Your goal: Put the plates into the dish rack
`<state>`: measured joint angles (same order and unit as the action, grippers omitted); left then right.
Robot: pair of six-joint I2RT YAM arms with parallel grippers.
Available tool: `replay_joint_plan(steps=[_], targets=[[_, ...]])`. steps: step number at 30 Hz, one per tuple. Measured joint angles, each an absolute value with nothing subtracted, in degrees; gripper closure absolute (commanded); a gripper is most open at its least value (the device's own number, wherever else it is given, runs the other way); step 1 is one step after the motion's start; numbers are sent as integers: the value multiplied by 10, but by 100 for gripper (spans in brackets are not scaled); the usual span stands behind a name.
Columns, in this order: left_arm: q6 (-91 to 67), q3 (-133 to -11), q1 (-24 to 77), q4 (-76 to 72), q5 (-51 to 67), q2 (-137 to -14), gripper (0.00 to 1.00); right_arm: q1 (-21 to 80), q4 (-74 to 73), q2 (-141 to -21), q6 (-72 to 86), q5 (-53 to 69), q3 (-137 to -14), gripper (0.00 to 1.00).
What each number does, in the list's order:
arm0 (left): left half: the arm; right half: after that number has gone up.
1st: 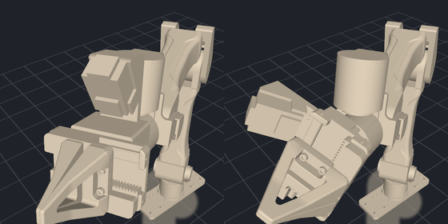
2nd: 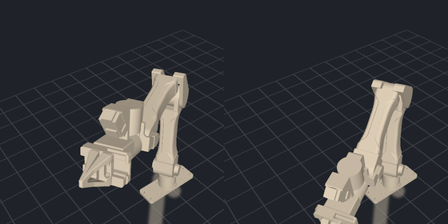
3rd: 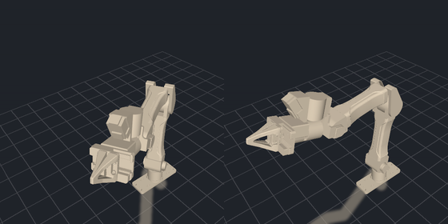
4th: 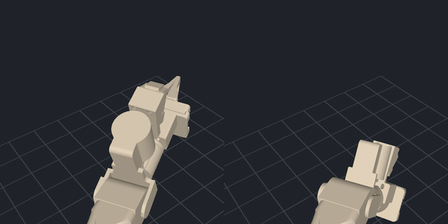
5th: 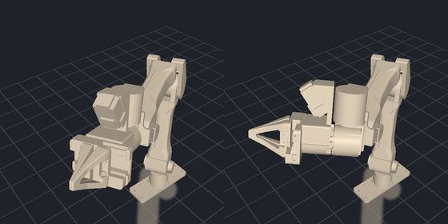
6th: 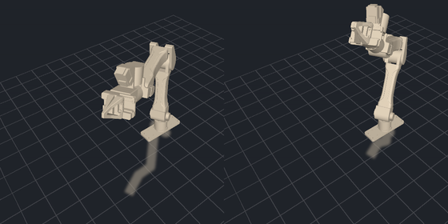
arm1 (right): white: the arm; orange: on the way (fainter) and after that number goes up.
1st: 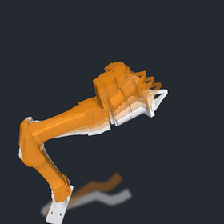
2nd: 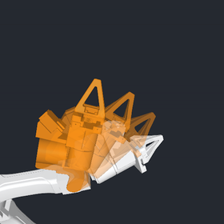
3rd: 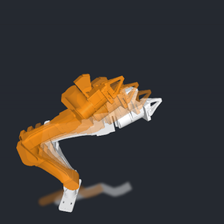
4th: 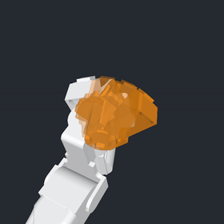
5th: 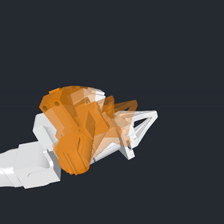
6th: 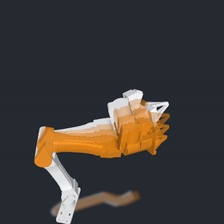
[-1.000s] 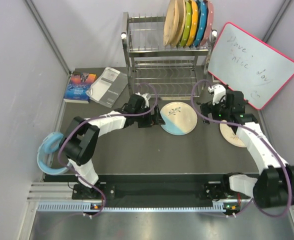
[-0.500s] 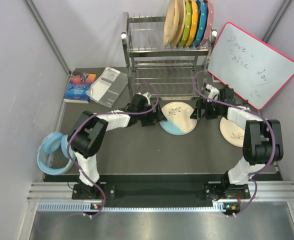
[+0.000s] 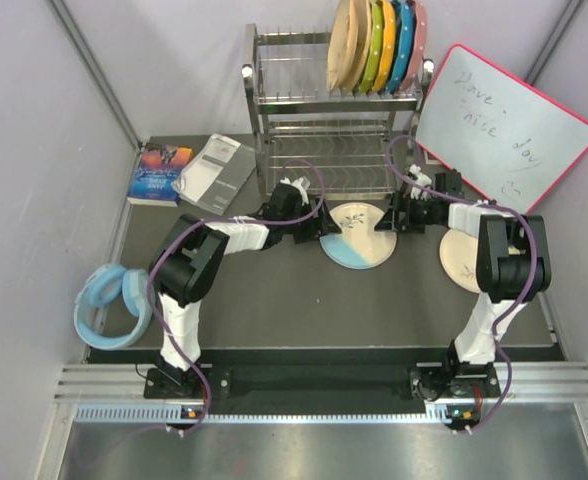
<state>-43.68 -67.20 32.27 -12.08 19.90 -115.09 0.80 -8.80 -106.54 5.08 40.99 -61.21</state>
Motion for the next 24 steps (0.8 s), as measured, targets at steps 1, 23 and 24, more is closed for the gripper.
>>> replay_joint_plan(steps=[1, 23, 24], targets=[[-436, -672, 323, -121, 199, -1151, 20, 8, -90, -1066, 47, 411, -613, 21], [-390, -473, 340, -58, 199, -974, 28, 66, -215, -1040, -84, 518, -568, 25], [-391, -472, 339, -58, 199, -975, 28, 66, -215, -1042, -84, 521, -568, 26]])
